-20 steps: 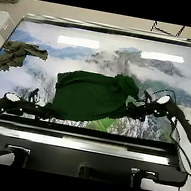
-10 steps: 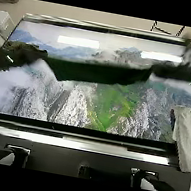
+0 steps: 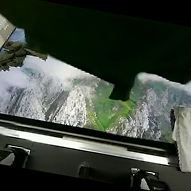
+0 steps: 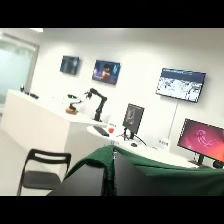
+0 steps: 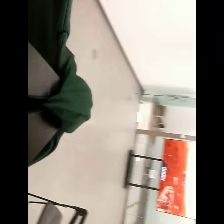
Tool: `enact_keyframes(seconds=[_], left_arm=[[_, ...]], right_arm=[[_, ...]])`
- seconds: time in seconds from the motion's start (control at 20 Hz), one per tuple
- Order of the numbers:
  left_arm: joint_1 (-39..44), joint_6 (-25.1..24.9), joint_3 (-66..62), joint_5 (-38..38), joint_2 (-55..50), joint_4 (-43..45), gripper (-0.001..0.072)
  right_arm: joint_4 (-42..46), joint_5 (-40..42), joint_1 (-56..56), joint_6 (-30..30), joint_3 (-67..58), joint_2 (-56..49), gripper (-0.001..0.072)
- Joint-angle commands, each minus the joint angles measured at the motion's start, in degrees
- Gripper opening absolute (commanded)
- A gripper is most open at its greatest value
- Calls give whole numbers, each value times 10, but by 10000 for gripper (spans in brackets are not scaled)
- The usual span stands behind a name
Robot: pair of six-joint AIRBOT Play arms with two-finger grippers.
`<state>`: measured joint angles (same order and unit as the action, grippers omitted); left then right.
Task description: Fold the clothes and pants, and hang the long-sleeved shirts on hangers.
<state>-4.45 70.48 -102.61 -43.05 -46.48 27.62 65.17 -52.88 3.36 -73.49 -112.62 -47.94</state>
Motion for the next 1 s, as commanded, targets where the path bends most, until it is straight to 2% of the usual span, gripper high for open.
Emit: enact_keyframes(seconds=[0.0, 0.15, 0.25, 0.45, 0.6, 0.7, 0.8, 0.95], left_arm=[[0, 0, -18, -13, 7, 57, 20], [0, 35, 40, -60, -7, 148, 19], [0, 41, 115, -70, -23, 179, 19], [0, 40, 286, -36, -100, 181, 20], [-2, 39, 362, 50, -200, 181, 20], [-2, 39, 364, 67, -279, 180, 20], [2, 41, 364, 50, -340, 173, 21], [12, 41, 364, -33, -417, 161, 21]], right_arm=[[4, 1, 0, 0, -9, 29, 42], [25, -64, 0, 0, -9, -13, 42], [35, -119, 0, 4, -5, -79, 42], [21, -119, 0, 7, 29, -265, 42], [-39, -55, 0, -62, 29, -428, 42], [-93, -45, 0, -149, 29, -510, 42], [-144, -87, -1, -225, 29, -576, 42], [-158, -202, -15, -247, 29, -647, 42]])
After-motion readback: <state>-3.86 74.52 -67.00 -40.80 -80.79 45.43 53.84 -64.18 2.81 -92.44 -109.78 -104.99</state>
